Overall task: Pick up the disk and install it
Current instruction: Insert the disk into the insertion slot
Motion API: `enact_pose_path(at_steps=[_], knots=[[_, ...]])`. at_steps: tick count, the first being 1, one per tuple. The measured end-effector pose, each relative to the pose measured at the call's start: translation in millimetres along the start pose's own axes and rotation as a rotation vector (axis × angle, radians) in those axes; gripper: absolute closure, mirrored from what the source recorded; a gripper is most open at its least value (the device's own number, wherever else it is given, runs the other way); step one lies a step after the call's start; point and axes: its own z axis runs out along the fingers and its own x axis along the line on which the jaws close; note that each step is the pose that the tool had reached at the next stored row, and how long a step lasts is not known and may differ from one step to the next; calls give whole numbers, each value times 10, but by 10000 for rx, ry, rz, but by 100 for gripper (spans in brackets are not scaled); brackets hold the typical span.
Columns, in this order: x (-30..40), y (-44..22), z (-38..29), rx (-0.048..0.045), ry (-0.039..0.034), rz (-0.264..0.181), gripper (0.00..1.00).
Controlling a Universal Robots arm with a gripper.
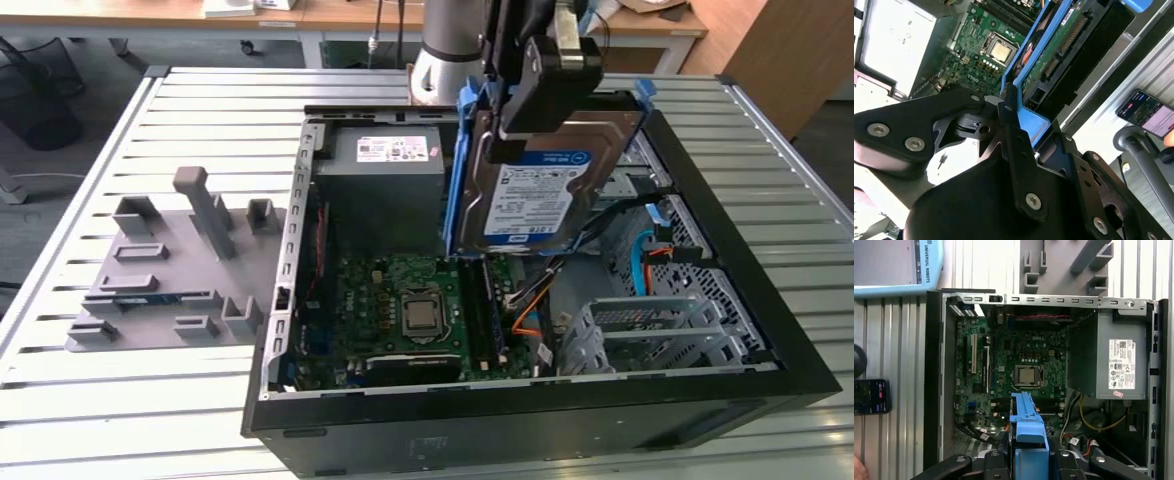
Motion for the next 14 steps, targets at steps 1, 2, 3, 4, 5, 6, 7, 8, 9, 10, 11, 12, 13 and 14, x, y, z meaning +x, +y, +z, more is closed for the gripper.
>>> enact_pose_path(at_steps=[1,2,3,4,5,6,7,8,9,10,11,12,13,14], knots=[[12,-2,5,-1,12,1,64],[31,-2,13,0,16,1,64],[52,-2,20,0,22,1,64],[73,-2,25,2,29,1,64],[93,-2,31,3,38,0,64],[115,-2,36,4,46,1,64],[140,-2,41,7,53,0,64],[163,-2,44,9,63,1,64],[187,-2,48,13,70,1,64],[208,-2,51,16,83,1,64],[225,-2,54,18,106,1,64],[235,-2,57,18,148,2,64],[239,-3,58,18,227,4,64],[244,-3,62,18,285,4,64]])
